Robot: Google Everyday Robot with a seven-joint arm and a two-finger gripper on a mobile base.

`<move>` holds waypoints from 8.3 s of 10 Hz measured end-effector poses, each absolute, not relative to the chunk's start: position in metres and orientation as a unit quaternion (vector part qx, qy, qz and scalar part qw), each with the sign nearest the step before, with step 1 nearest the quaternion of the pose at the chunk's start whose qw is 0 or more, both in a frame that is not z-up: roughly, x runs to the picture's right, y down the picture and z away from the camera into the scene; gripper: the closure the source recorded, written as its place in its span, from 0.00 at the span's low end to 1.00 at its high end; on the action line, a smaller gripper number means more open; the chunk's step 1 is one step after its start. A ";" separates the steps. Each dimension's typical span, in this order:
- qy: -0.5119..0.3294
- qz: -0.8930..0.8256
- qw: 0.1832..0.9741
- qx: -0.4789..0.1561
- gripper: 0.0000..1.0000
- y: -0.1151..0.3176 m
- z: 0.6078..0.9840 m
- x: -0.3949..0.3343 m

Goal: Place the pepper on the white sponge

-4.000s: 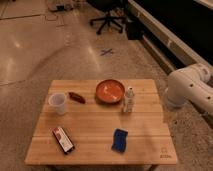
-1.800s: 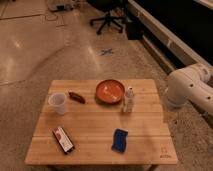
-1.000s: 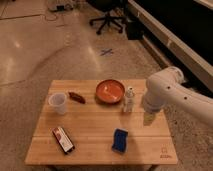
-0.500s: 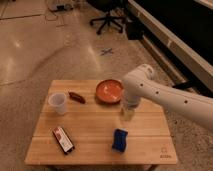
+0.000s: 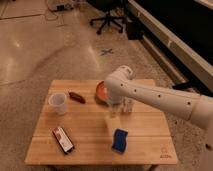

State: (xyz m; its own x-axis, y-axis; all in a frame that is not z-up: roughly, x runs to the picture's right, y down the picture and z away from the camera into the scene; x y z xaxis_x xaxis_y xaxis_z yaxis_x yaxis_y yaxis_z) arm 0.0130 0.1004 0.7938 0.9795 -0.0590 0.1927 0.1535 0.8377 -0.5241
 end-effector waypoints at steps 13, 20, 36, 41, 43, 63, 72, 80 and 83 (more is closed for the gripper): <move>0.007 0.010 0.948 -0.318 0.35 0.107 0.848 0.017; -0.042 0.002 0.952 -0.305 0.35 0.051 0.881 -0.056; -0.090 0.009 0.936 -0.339 0.42 0.054 0.971 -0.156; -0.081 -0.001 0.938 -0.337 0.90 0.054 0.975 -0.161; -0.075 -0.012 0.940 -0.331 1.00 0.054 0.967 -0.156; 0.016 0.086 0.925 -0.370 1.00 0.159 0.798 0.066; 0.018 0.107 0.913 -0.393 0.93 0.209 0.759 0.104; 0.016 0.133 0.899 -0.416 0.20 0.237 0.753 0.124; 0.011 0.140 0.898 -0.416 0.20 0.239 0.761 0.124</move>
